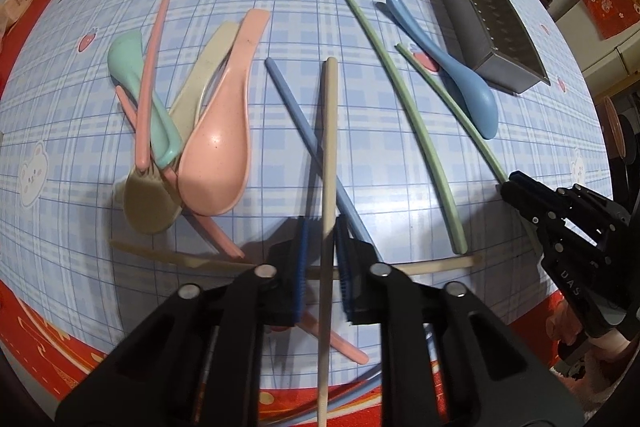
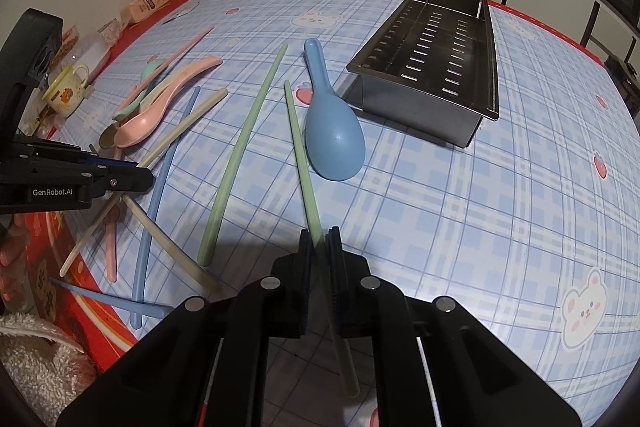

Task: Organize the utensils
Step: 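Close the left tool on the beige chopstick while the right tool closes on the green chopstick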

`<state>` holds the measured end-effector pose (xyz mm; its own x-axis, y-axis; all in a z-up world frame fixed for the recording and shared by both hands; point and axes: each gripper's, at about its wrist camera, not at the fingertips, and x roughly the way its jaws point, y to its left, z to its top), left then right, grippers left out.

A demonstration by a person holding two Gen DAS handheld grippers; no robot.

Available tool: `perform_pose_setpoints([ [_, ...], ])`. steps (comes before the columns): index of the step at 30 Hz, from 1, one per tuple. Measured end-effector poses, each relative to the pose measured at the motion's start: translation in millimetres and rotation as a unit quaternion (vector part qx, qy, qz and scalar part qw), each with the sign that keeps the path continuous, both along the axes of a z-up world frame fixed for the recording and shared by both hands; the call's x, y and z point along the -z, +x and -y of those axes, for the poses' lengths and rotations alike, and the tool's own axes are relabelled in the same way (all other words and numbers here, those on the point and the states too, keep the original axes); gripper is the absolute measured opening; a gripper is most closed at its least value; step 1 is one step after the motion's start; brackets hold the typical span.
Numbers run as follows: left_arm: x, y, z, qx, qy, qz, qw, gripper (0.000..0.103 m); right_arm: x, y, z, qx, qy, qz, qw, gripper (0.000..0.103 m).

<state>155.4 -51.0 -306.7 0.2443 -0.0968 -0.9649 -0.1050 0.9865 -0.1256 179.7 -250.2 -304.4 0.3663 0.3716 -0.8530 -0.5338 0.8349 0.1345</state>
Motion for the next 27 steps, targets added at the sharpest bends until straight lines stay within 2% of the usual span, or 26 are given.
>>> perform_pose_setpoints([
  [1,0,0,0,0.000,0.000,0.000,1.0000,0.011,0,0,0,0.000,-0.001,0.000,1.000,0.010],
  [9,-9,-2,1,-0.002,-0.005,0.018,0.9998,0.010,0,0,0,-0.001,-0.002,0.000,1.000,0.010],
  [19,-35,-16,-5,-0.016,-0.037,0.047,0.9981,0.010,0,1,1,-0.005,0.002,-0.006,1.000,0.009],
  [27,-44,-33,-7,-0.023,-0.028,0.061,0.9975,0.010,-1,10,5,0.000,0.021,-0.040,0.999,0.007],
])
